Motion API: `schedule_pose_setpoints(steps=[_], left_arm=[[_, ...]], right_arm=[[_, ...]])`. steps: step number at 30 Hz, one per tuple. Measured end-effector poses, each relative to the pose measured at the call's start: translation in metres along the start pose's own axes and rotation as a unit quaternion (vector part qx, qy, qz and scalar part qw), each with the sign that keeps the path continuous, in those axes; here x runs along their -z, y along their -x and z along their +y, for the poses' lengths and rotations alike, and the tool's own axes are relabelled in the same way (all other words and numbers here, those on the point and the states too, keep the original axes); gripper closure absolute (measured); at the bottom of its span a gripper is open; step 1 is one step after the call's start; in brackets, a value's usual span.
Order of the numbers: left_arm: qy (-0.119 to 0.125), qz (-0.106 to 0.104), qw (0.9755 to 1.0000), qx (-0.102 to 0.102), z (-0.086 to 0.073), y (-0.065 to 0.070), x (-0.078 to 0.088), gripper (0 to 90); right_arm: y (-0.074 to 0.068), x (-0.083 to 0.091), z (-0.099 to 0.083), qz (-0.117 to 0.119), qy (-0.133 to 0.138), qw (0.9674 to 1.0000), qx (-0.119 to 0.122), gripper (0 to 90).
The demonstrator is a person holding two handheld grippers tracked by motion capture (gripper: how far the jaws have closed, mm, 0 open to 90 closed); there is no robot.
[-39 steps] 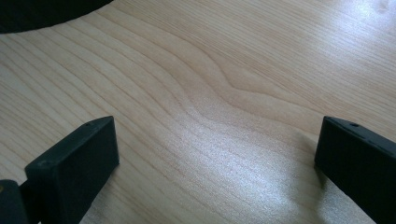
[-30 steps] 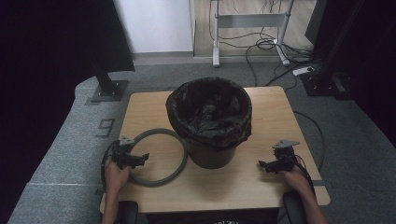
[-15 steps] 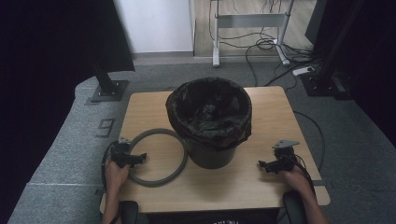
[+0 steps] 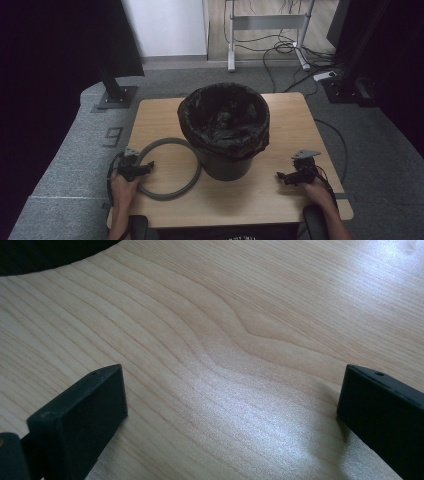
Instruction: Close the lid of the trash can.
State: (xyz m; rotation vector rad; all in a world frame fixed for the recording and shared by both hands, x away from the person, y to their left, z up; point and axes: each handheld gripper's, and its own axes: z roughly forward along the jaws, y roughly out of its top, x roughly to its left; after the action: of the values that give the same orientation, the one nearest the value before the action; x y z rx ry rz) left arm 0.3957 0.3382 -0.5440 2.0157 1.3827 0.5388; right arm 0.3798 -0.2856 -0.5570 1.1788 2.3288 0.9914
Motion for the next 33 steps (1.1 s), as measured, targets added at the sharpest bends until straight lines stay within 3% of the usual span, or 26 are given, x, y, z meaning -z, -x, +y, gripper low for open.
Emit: schedule_pose_setpoints(steps=[7,10,18,25,28,33], left_arm=[[0.014,0.024,0.9991,0.032,-0.003,-0.01,0.005,60.9],[0.015,0.023,0.9988,0.041,-0.004,-0.013,0.006,74.9],[-0.015,0.033,0.9987,0.036,0.003,-0.009,0.008,77.8],[-0.029,0.006,0.9981,0.054,0.003,-0.015,0.012,78.7],[-0.032,-0.02,0.9969,0.07,0.003,-0.02,0.016,78.9],[-0.039,-0.03,0.996,0.074,0.005,-0.025,0.024,78.9]], right_arm=[[0.0,0.0,0.0,0.0,0.0,1.0,0.0,0.0],[0.0,0.0,0.0,0.0,0.0,1.0,0.0,0.0],[0.0,0.0,0.0,0.0,0.0,1.0,0.0,0.0],[0.0,0.0,0.0,0.0,0.0,1.0,0.0,0.0],[0.0,0.0,0.0,0.0,0.0,1.0,0.0,0.0],[0.0,0.0,0.0,0.0,0.0,1.0,0.0,0.0]])
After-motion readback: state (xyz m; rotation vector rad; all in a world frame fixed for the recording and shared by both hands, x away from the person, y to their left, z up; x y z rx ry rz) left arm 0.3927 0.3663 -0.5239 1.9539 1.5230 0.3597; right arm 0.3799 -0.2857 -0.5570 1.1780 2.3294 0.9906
